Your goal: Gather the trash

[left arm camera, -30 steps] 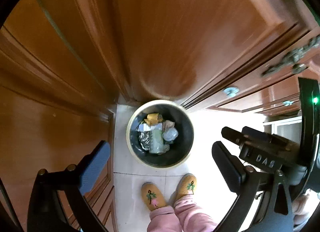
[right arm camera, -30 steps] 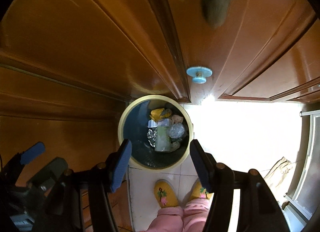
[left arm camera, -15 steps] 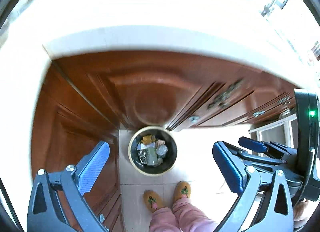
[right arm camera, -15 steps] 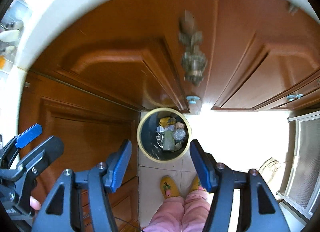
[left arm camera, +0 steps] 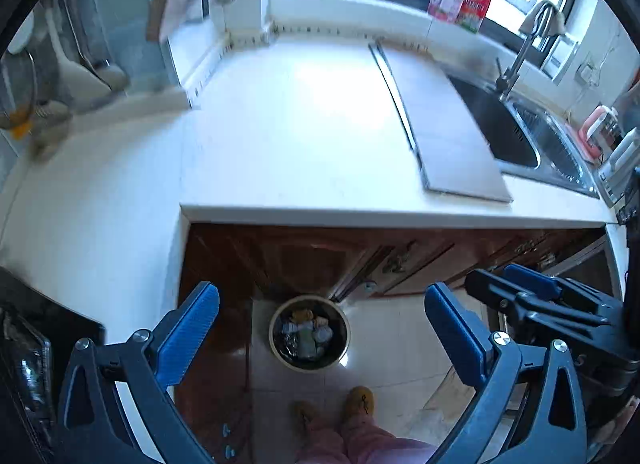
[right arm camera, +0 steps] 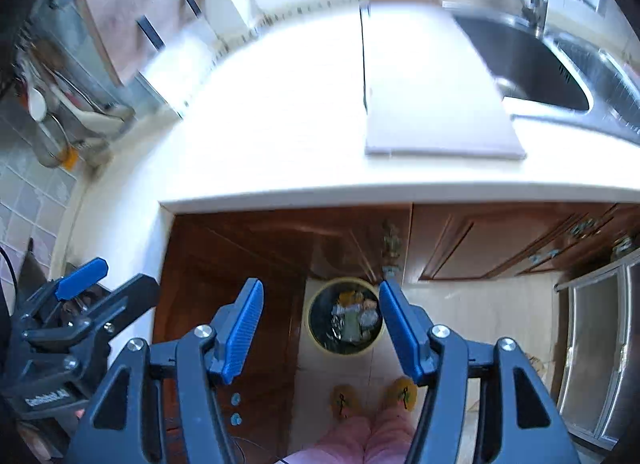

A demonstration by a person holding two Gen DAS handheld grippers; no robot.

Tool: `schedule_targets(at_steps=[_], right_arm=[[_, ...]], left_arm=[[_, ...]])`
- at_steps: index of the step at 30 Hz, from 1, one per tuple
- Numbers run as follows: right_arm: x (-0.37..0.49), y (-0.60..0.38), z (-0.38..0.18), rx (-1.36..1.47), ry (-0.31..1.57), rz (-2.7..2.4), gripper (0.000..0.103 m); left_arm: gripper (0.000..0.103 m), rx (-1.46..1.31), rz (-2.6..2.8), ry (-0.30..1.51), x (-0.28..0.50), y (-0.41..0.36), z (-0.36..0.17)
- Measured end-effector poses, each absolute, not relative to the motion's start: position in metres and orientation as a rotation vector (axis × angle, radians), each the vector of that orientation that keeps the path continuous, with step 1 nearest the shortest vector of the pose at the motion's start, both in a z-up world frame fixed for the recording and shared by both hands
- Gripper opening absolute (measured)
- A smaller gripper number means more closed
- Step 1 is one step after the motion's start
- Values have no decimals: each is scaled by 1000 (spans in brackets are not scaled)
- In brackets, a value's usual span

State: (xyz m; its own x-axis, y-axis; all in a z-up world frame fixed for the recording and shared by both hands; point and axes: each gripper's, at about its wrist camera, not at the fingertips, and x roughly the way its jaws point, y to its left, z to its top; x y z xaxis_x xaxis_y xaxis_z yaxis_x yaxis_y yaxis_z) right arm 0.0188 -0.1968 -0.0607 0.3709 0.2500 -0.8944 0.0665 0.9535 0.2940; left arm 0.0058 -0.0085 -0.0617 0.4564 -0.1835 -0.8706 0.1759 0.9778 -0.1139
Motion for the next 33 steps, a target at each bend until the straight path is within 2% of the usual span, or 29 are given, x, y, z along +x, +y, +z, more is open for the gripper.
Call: schedule_targets(at_steps=[15,33], right_arm=[[-8,-197,33,267,997,74,69],[-19,-187,59,219,904,32,69]], left_arm=[[102,30,-142,929,-25,-7,20],[102,35,-70,849,-37,0,49]])
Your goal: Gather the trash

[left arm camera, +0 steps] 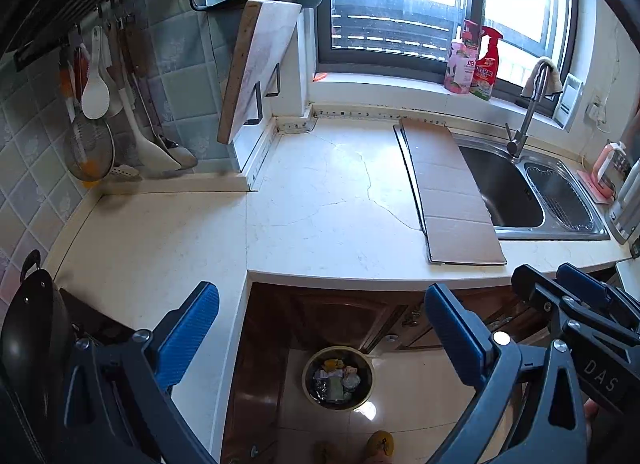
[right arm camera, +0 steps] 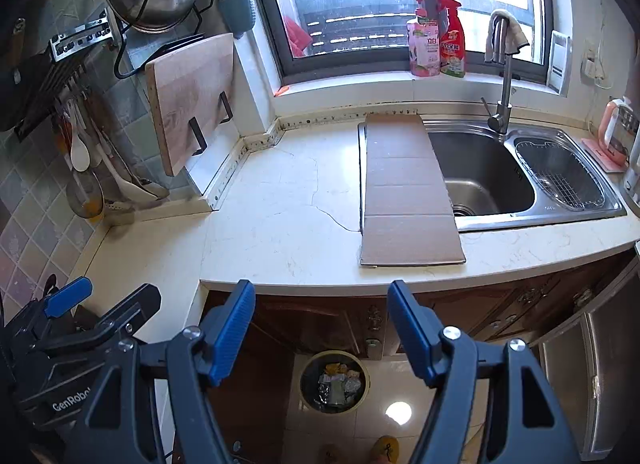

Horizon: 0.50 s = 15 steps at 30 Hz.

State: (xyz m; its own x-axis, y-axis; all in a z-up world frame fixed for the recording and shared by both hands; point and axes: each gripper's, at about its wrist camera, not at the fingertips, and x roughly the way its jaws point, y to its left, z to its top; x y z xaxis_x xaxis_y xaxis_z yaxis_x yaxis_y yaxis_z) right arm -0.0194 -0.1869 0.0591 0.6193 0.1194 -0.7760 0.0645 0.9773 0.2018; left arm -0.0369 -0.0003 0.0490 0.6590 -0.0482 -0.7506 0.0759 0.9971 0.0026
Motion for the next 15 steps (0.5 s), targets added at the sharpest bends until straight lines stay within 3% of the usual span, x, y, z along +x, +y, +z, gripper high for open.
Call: schedule_targets(at_steps=[15], right_arm=[[-20,-185,60,212,899,29,69]], left_arm=[[102,35,-48,849,-36,1,47]])
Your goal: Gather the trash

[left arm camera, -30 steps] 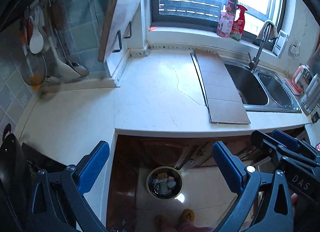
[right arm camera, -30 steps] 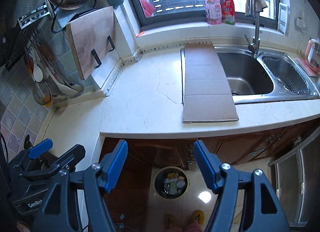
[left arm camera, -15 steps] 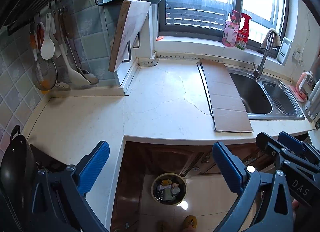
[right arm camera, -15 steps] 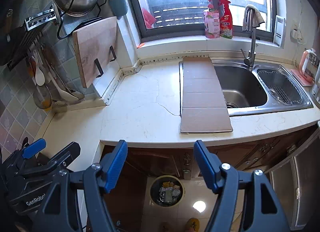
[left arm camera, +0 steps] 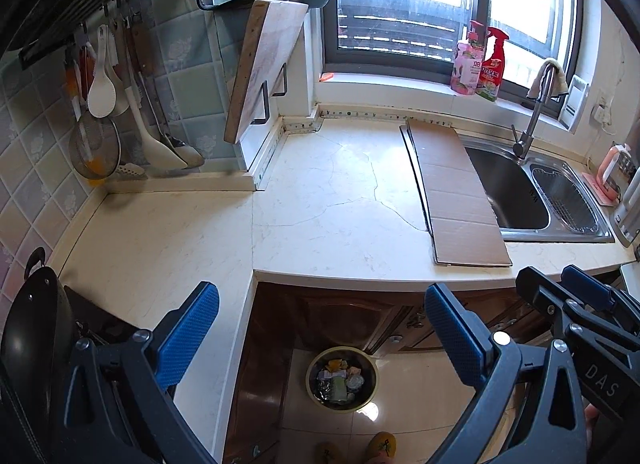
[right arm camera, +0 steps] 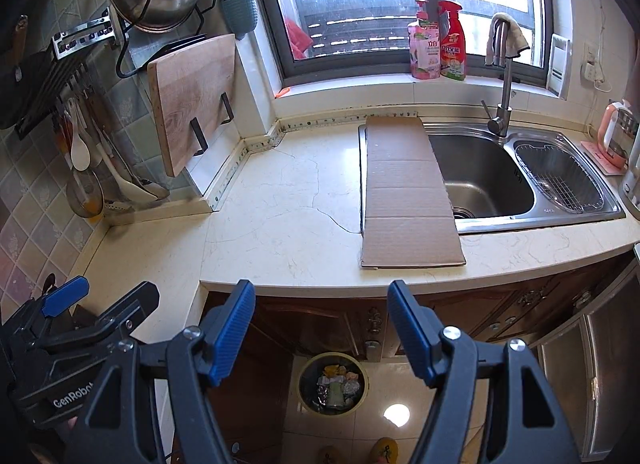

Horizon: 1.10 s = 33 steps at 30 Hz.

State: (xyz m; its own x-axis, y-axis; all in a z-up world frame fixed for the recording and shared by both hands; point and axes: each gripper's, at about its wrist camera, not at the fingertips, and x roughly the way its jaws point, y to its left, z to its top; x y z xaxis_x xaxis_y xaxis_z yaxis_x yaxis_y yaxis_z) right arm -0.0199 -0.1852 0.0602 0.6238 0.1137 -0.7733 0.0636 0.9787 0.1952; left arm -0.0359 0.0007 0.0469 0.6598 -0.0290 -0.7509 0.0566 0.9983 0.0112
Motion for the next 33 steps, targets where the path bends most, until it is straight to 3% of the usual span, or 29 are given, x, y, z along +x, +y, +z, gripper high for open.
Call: schedule_targets(at_steps=[33], right_arm=[[-17,-201,53,201,913,42,69]], left_arm=[[102,32,-34,867,-38,-8,39]])
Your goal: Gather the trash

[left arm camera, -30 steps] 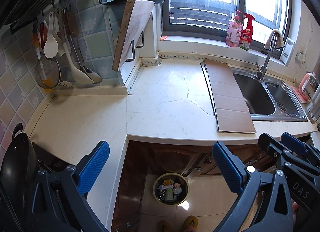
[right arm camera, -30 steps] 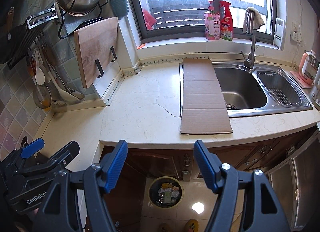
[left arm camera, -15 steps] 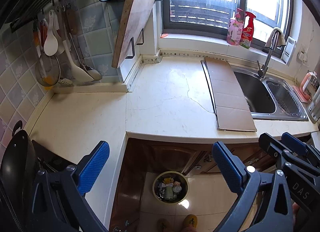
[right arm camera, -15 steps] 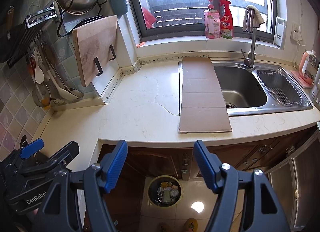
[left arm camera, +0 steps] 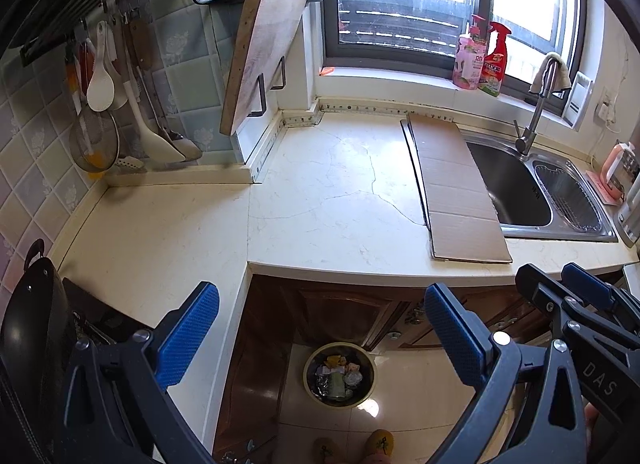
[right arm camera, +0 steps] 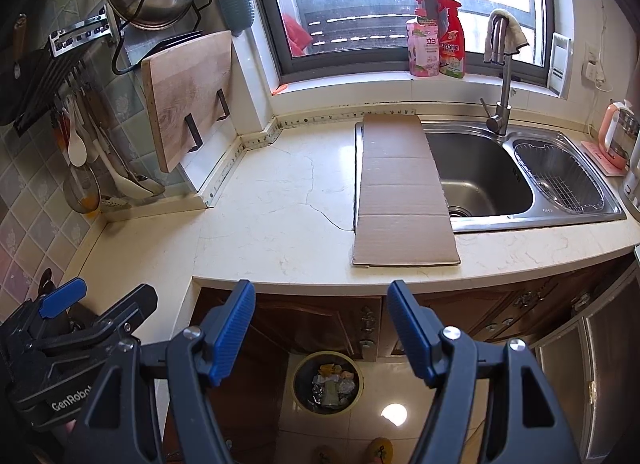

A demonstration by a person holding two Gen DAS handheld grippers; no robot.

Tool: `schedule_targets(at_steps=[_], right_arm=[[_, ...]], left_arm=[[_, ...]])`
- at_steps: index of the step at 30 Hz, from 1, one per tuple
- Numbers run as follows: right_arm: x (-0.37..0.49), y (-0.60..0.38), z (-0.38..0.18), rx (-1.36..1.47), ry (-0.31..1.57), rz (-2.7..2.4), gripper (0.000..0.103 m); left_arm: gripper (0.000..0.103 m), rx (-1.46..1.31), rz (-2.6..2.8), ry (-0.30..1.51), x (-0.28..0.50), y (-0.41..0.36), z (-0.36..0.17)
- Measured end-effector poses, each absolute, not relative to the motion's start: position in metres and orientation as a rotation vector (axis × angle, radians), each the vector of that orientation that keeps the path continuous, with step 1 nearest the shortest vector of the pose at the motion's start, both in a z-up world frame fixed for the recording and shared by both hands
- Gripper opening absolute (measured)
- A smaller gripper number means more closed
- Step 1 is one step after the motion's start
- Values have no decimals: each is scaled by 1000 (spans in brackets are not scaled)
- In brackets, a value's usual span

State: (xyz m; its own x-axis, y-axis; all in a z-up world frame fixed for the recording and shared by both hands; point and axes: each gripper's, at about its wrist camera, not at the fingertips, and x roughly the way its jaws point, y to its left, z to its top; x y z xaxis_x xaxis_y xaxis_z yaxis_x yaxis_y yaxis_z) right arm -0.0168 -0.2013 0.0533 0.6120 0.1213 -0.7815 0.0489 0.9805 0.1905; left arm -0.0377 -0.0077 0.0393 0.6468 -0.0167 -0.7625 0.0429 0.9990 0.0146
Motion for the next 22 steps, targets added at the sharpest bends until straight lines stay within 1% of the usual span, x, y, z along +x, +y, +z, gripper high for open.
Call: schedule_targets(at_steps=[15,22], right_arm=[[-10,-211,52,192,915,63,69],[-5,-231,51,185,912,83,69]], left_arm=[[102,37,-42,865,-35,-5,39],[102,36,-37,863,-35,-14,37]])
